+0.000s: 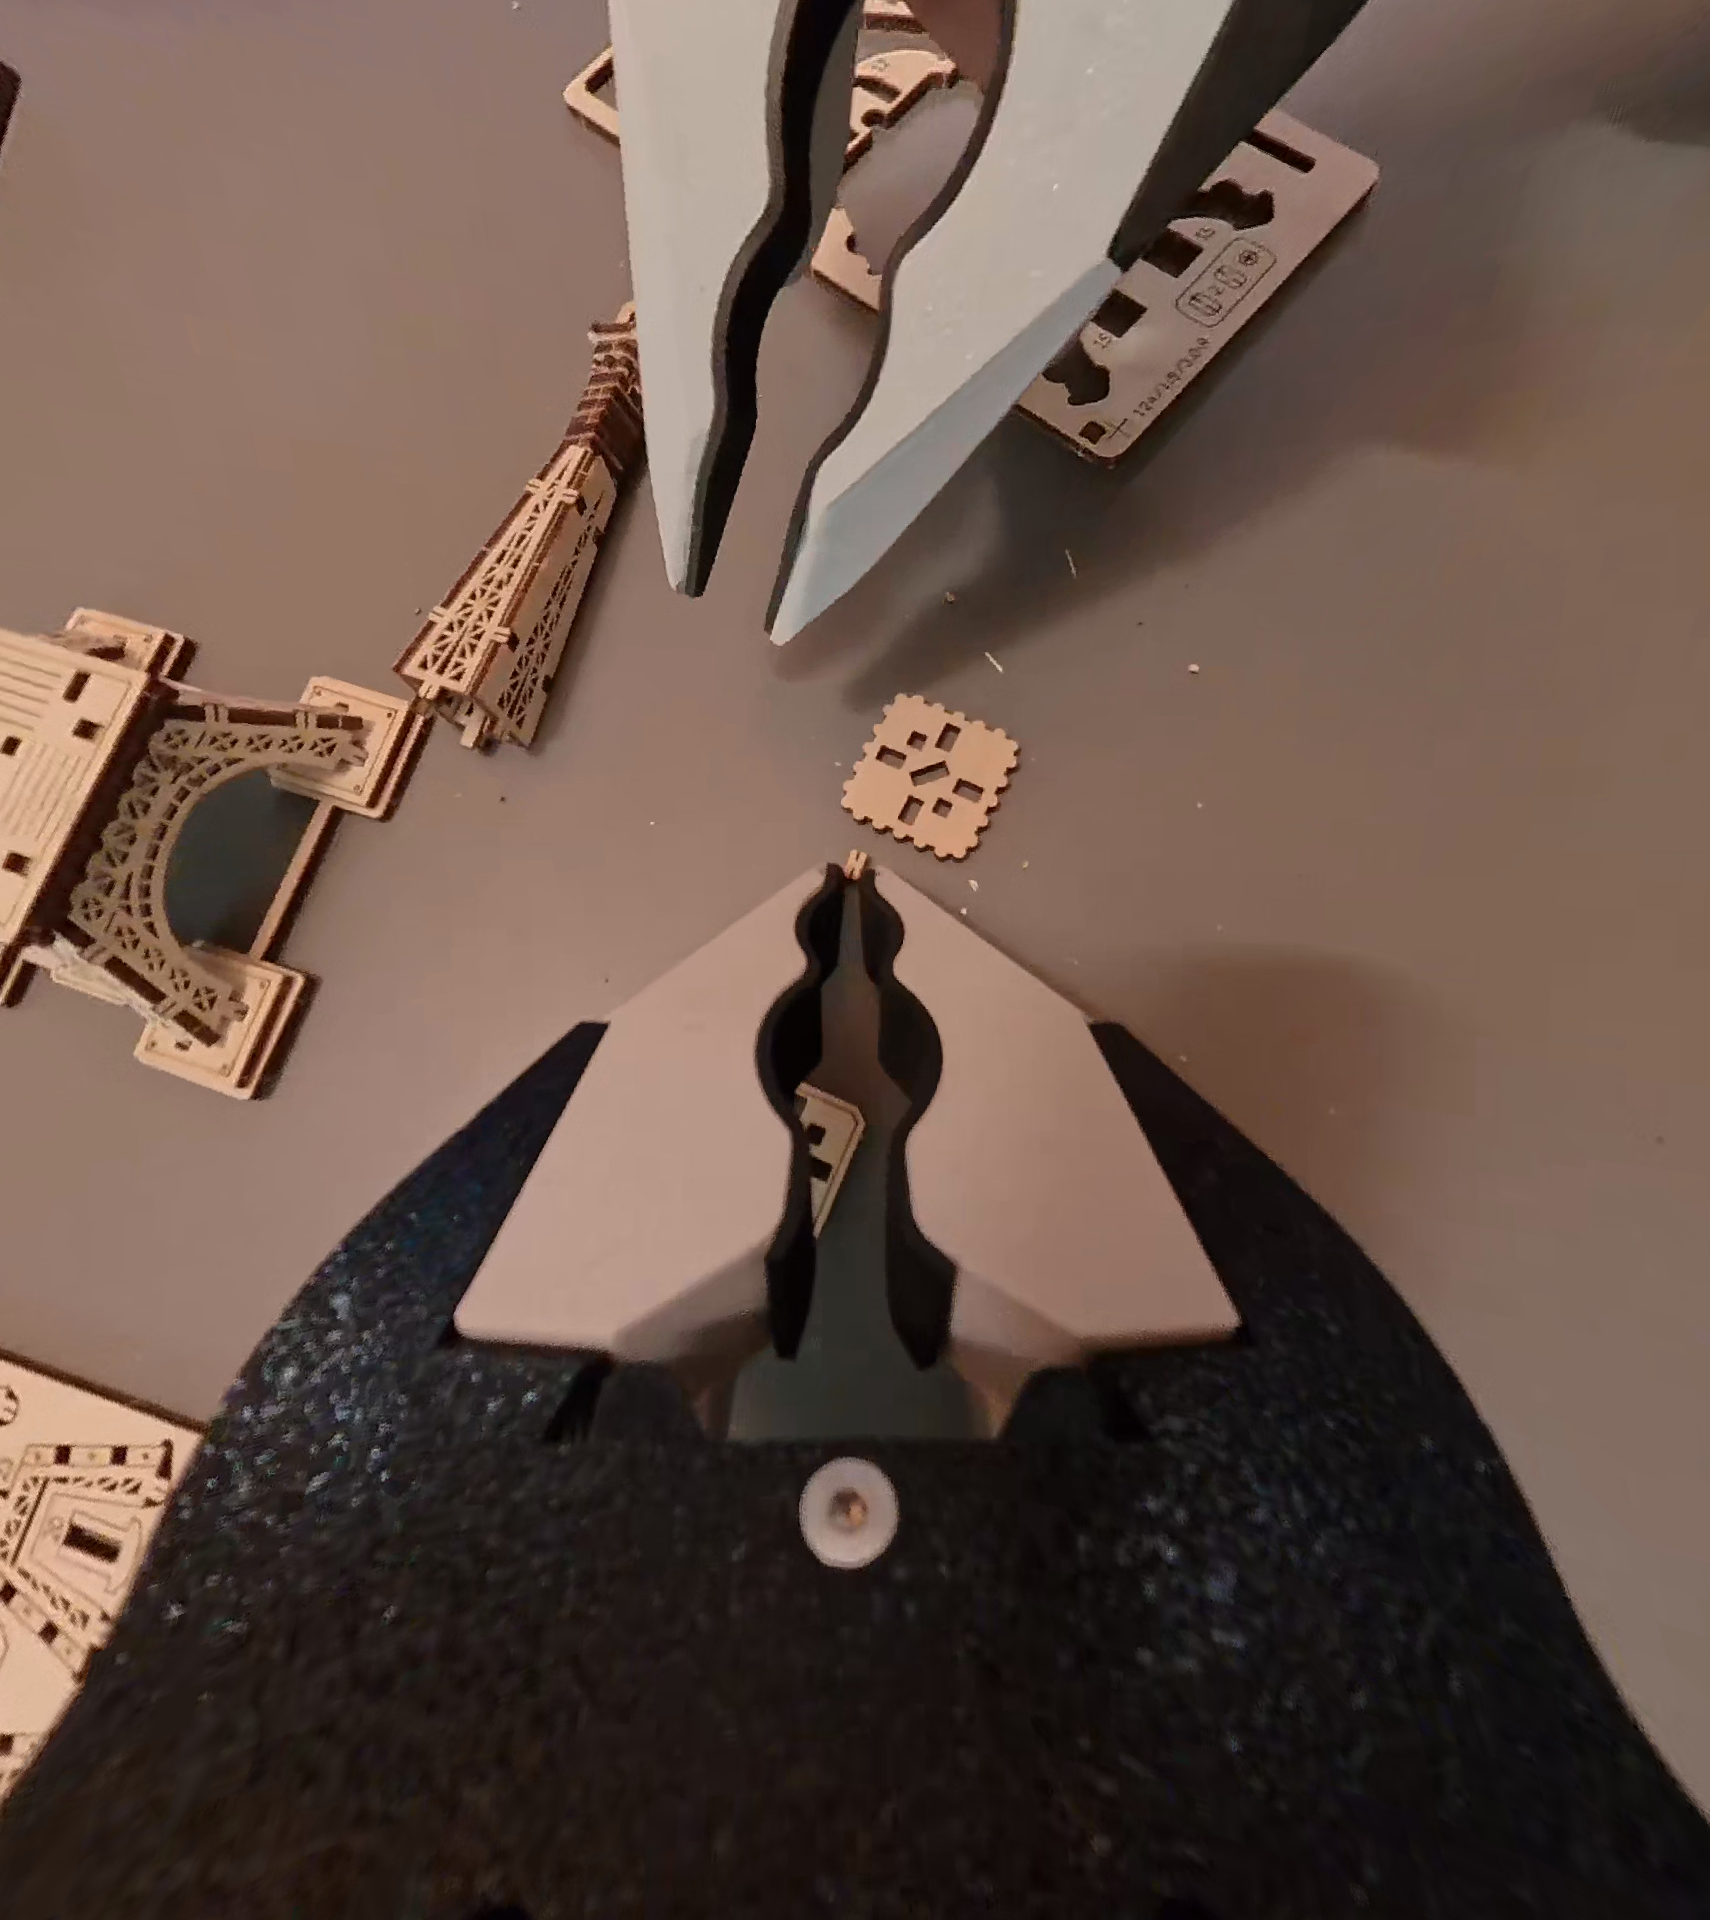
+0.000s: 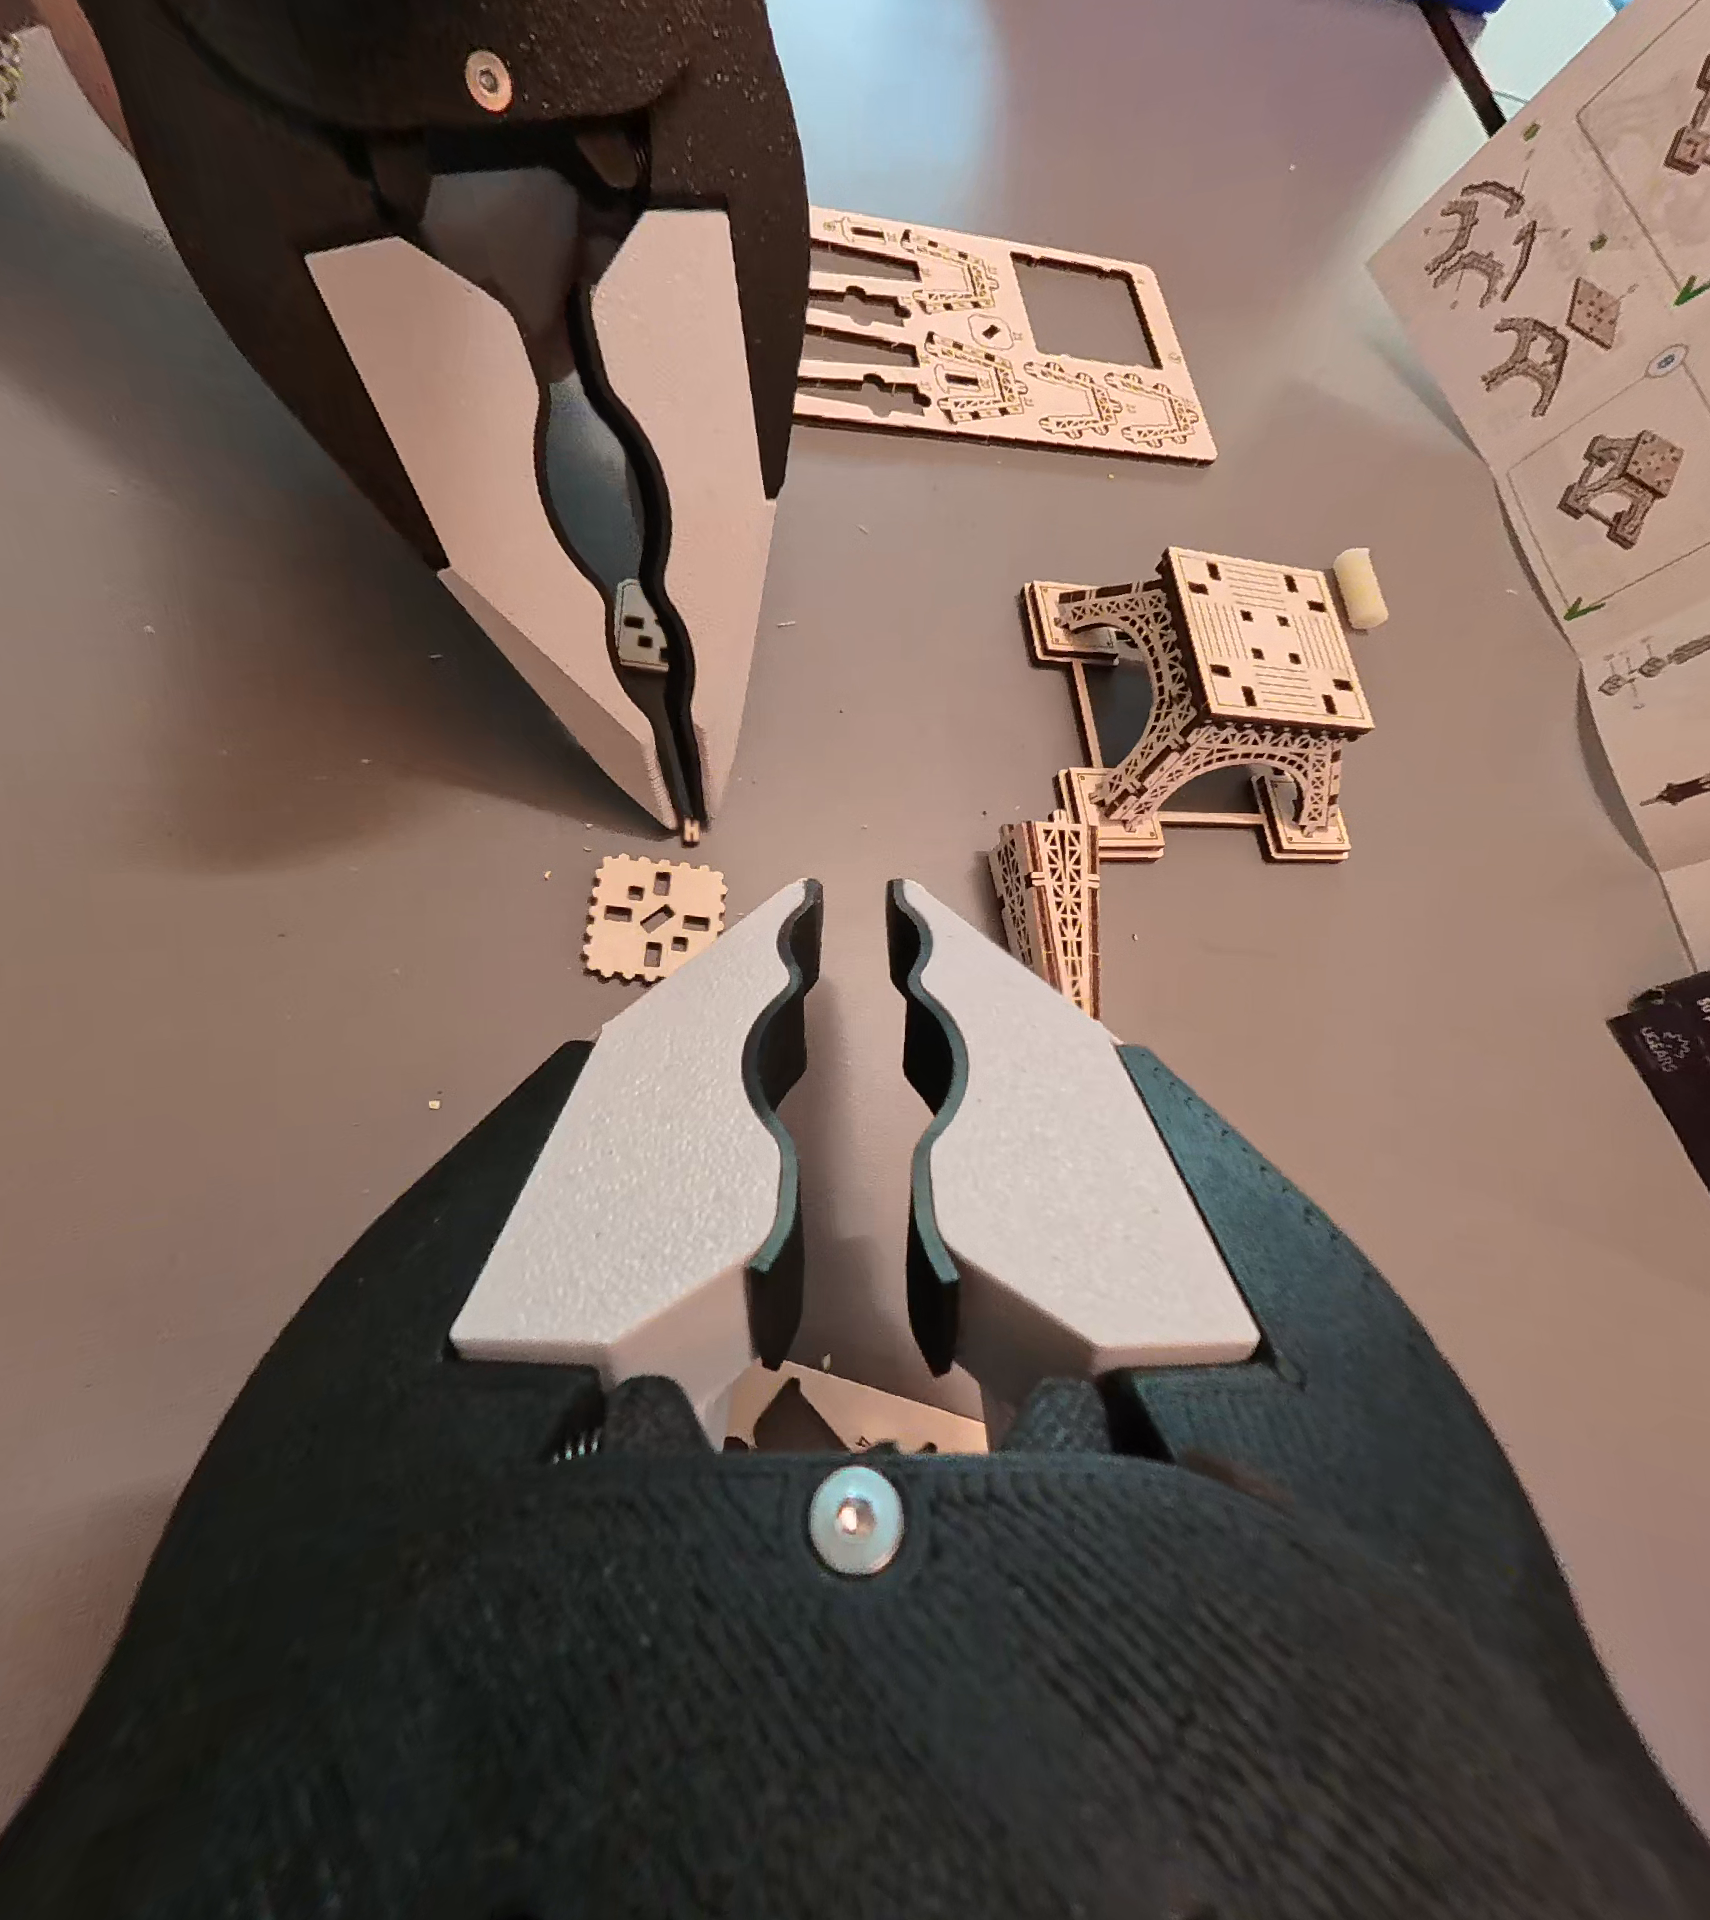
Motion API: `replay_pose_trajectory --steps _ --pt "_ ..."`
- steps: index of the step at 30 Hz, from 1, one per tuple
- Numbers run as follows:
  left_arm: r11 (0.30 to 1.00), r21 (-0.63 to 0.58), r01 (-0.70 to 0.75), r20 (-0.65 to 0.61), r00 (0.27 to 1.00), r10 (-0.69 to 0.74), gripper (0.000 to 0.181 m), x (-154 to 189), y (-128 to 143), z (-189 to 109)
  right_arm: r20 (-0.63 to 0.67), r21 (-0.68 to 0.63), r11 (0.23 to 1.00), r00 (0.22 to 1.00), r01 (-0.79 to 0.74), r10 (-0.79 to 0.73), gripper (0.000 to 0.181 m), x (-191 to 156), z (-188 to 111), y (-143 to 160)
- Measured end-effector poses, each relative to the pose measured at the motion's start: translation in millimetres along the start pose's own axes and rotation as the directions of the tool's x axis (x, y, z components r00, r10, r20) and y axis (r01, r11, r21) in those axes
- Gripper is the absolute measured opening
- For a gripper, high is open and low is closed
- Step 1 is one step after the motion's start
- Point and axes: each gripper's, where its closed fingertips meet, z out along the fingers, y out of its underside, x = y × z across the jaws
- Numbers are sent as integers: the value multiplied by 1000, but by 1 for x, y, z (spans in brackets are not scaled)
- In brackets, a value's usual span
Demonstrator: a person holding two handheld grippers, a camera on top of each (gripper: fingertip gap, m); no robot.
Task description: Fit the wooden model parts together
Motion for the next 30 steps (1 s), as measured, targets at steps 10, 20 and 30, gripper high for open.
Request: replay_pose_trajectory --steps 10,20,30 --pt "998 8 -65 -8 998 65 5 -2 -1 0 5 -4 1000 1000 -5 5 10 -1 1 2" --pt "995 39 -90 -40 995 92 0 -1 -2 1 14 12 998 998 -60 60 11 0 0 0" --pt "772 60 -632 497 690 526 0 -14 -28 -63 264 216 871 885 -441 383 22 -13 -4 -48"
